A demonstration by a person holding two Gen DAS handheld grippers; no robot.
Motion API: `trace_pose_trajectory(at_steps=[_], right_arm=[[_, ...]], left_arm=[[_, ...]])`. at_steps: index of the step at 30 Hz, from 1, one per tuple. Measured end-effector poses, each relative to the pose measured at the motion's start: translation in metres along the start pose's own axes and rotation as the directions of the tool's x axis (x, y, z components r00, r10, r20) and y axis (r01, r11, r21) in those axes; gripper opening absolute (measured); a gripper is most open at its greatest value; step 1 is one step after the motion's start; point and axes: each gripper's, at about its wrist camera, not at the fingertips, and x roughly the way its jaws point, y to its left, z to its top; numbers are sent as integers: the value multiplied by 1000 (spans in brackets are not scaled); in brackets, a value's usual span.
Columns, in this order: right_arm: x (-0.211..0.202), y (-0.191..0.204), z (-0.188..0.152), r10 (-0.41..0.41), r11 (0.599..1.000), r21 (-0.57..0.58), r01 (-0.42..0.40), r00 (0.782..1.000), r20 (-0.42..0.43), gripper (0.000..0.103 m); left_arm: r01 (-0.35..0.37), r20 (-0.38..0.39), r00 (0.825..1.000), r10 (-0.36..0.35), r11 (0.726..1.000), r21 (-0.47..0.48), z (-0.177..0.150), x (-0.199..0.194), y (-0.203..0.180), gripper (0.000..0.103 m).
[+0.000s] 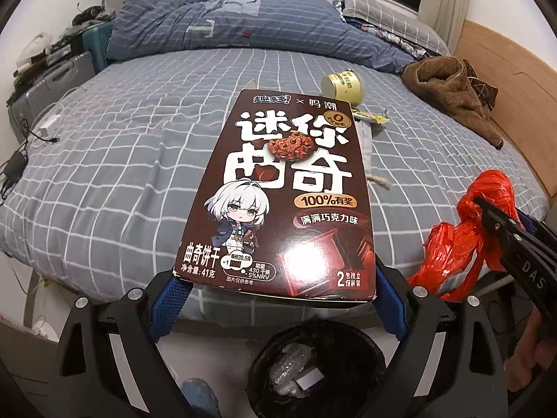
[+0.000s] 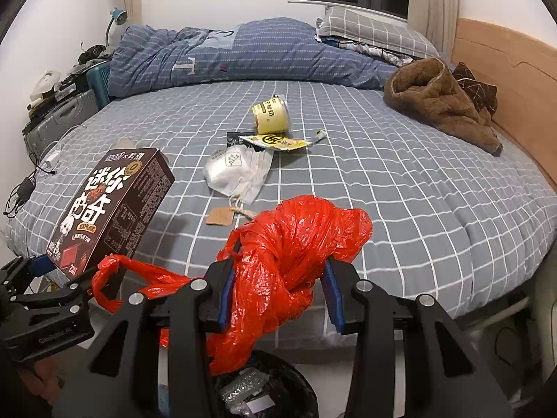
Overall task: Collect trash
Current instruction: 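Lift the chocolate box and red bag with both tools and carry them over the bin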
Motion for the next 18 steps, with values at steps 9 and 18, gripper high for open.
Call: trace_pose_trajectory(at_steps=[9, 18], right_arm=[[-14, 2, -23, -1, 1000, -1, 1, 1000, -26, 39], [-29, 5, -42, 3, 1000, -1, -3, 999, -41, 39]], left_arm=[[5, -20, 1000, -5, 1000, 6, -22, -13, -2, 89], [0, -44, 999, 0, 1000, 14, -48, -23, -5, 89]])
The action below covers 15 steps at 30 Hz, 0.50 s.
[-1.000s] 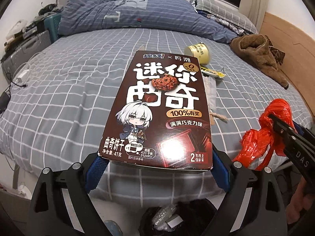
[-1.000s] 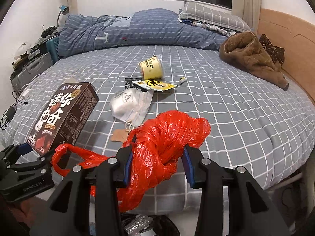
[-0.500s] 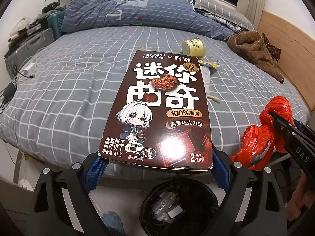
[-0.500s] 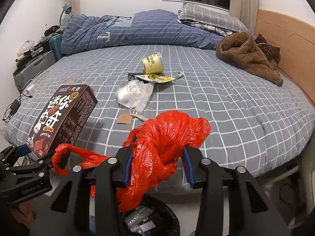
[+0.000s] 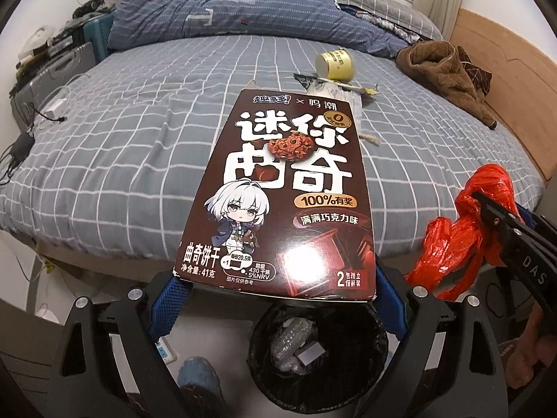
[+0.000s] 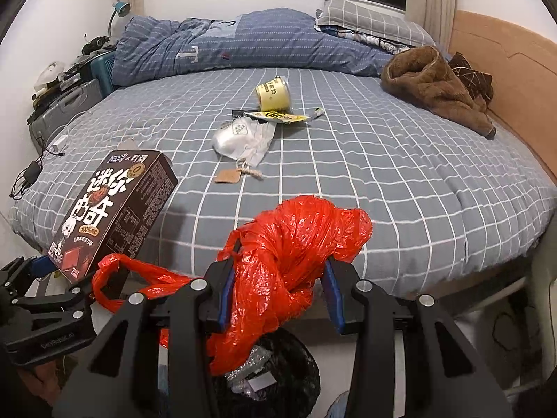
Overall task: Collect trash
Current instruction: 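Lift the chocolate box and red bag with both tools and carry them over the bin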
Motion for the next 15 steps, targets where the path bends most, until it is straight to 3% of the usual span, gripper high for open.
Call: trace_pose_trajectory(at_steps=[15], right_arm=[[-14, 5, -28, 9, 1000, 0, -9, 999, -41, 39]], left_arm=[[-7, -42, 999, 6, 1000, -16, -34, -12, 2, 89]])
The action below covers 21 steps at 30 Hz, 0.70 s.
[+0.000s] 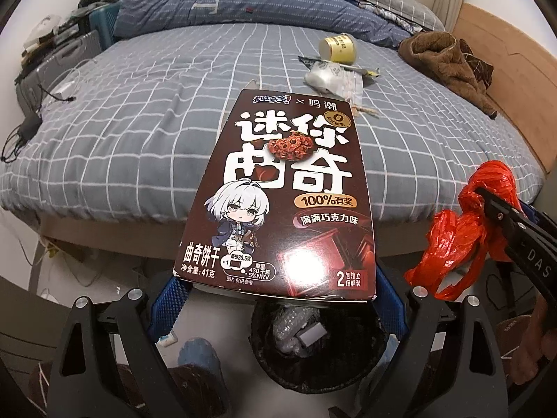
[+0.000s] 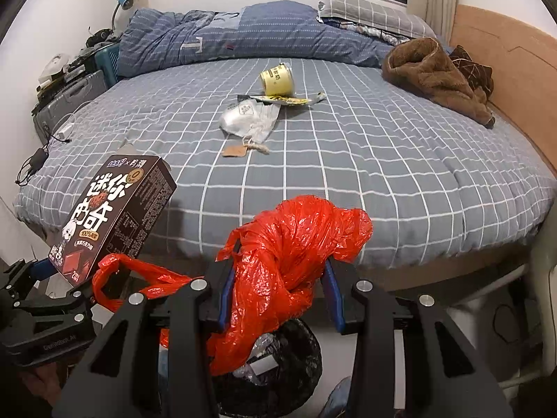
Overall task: Collect trash
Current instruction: 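Lift the chocolate box and red bag with both tools and carry them over the bin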
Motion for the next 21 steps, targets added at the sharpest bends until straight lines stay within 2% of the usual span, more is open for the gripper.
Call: trace_pose_trajectory(at_steps=[12, 21], right_arm=[[-6, 8, -38, 4, 1000, -9, -4, 997, -71, 39], [9, 12, -64, 20, 1000, -16, -23, 987, -157, 39]], left_arm=[[-11, -62, 998, 10, 1000, -15, -35, -3, 1, 89], [-27, -107, 994, 26, 1000, -6, -61, 5, 6, 89]])
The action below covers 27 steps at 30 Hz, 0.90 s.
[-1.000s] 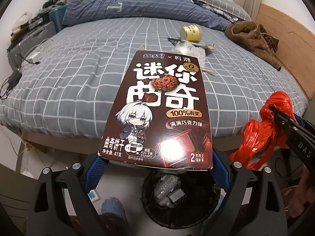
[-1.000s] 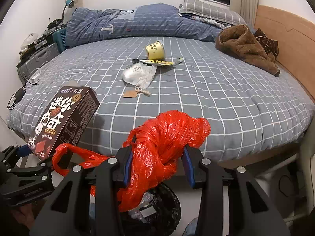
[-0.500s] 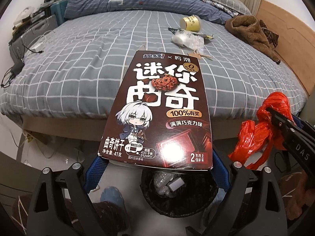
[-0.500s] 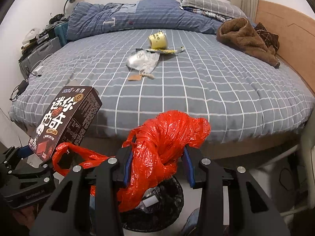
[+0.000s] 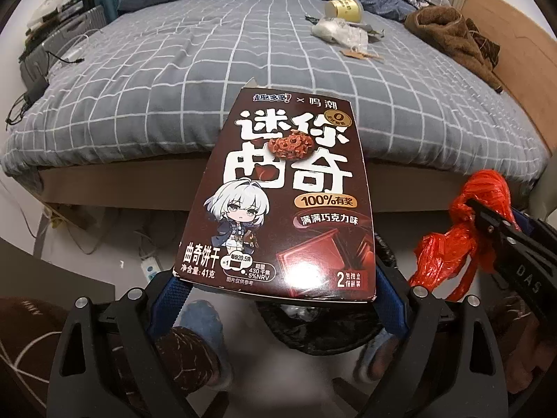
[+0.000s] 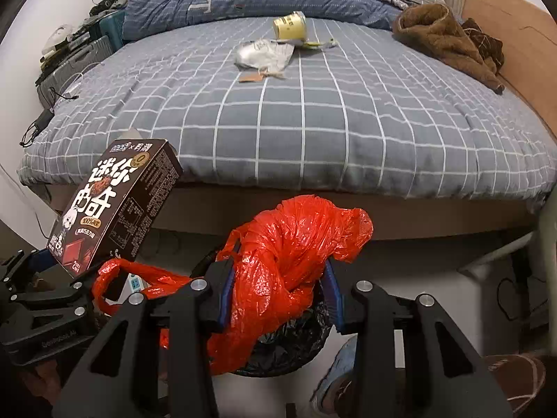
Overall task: Collect trash
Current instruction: 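Lift the chocolate box and red bag with both tools and carry them over the bin, then open the right tool to drop the red bag while the left tool releases the chocolate box into the bin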
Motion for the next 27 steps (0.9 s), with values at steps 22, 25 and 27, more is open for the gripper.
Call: trace_pose_trajectory(at_steps=[22, 25, 27], right_arm=[[74, 45, -33, 40, 996, -77, -53, 986, -164, 40], [76, 52, -33, 42, 994, -95, -58, 986, -163, 44], [77, 55, -32, 35, 993, -103, -51, 987, -154, 48]], left_arm=[[-86, -108, 991, 78, 994, -66, -45, 24, 48, 89], [-89, -118, 990, 80, 993, -73, -47, 31, 54, 89], [-90, -120, 989, 81, 994, -70, -47, 35, 56, 89]])
